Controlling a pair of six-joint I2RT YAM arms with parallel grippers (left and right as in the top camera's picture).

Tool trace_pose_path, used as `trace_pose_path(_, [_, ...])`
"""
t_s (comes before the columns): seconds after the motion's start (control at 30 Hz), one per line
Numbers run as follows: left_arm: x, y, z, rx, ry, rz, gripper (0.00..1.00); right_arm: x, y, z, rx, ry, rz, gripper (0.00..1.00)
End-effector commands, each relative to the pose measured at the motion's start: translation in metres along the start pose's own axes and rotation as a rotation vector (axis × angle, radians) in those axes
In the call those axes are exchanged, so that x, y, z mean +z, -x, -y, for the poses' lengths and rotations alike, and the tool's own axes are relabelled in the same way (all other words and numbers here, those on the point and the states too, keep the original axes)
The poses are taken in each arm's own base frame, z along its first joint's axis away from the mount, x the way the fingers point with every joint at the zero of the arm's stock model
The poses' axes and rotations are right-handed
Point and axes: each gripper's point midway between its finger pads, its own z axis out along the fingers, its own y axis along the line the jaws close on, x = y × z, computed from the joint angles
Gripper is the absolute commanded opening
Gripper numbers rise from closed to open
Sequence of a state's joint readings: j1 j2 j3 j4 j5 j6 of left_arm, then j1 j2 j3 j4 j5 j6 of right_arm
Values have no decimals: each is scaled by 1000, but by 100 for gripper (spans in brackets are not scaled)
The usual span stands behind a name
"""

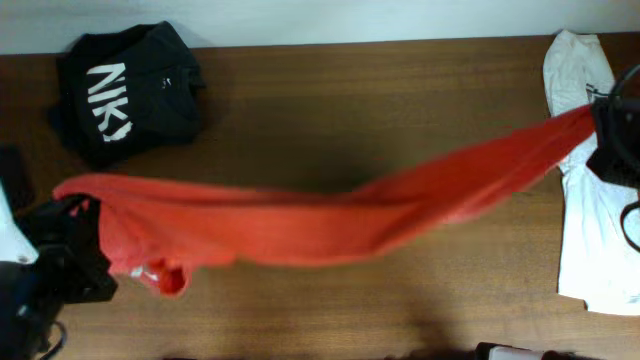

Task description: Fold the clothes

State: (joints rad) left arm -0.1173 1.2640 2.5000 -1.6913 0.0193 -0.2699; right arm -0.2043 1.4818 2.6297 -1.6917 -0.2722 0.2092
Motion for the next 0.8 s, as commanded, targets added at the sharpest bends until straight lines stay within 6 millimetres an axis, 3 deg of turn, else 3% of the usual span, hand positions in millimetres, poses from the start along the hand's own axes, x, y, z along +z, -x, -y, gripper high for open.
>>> trace_pose_path(0.0, [63,2,-9,-6,81,-125,1,45,12,11,27,-9,-53,4])
trace_pose_path(0.07, [133,6,-21,2,174,-214,1,81,21,20,29,-17,-81,4])
trace_pose_path(0.23, [308,26,-46,1,219,-209,1,208,44,51,58,-20,-117,4])
trace_pose_path(0.3, [341,38,-42,18,199,-152,1,229,58,56,58,-11,-69,4])
trace_pose_path(0.33, [341,46,-40,18,192,-120,1,223,67,56,65,-5,-35,4])
trace_pose_path(0.4, [311,83,-31,14,167,0,1,187,93,55,64,31,63,4])
trace_pose_path(0.5, [221,140,-9,48,105,216,1,111,124,60,60,68,220,4])
trace_pose_path(0.57, [181,146,-3,64,88,265,1,90,119,66,76,74,218,11])
trace_pose_path(0.63, [191,117,-6,66,88,142,1,107,93,68,57,71,100,18])
trace_pose_path(0.67, [215,82,-14,64,110,-18,1,126,68,68,43,64,-13,21])
trace_pose_path(0.7, [230,61,-20,56,130,-113,1,141,48,70,45,44,-106,21])
trace_pose_path(0.73, [256,22,-25,49,131,-284,1,161,22,70,31,33,-226,20])
trace_pose_path(0.77, [293,-30,-26,40,100,-507,1,192,-18,71,19,17,-400,17])
